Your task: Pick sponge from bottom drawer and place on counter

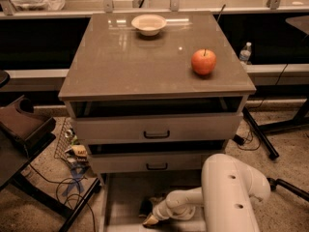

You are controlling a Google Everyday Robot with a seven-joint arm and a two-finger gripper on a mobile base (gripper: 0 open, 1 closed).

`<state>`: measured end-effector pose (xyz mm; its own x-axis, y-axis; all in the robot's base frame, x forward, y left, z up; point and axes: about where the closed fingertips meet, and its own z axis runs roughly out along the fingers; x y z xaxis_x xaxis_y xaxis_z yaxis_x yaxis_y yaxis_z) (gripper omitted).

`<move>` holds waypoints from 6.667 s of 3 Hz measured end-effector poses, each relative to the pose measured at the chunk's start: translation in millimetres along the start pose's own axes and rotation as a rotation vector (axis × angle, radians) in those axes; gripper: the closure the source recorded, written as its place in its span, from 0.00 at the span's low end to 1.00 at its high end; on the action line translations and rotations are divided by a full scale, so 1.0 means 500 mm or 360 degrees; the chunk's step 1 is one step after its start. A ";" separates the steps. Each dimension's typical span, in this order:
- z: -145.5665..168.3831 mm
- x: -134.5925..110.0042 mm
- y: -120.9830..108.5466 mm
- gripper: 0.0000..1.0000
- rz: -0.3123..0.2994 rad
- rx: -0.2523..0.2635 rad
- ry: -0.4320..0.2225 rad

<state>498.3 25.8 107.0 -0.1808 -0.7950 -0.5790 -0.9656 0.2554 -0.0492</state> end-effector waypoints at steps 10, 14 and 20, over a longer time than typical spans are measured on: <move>-0.612 -0.388 -0.003 1.00 -0.0388 0.0018 -0.0578; -0.845 -0.509 -0.030 1.00 -0.0249 0.0231 -0.0627; -1.301 -0.960 -0.318 1.00 -0.0363 0.0505 -0.0449</move>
Offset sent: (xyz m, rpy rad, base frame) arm -0.0006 0.0006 -0.0003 0.0004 0.0008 0.0005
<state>617.0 9.0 922.4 0.1291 -0.6811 -0.7207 -0.8620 0.2822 -0.4211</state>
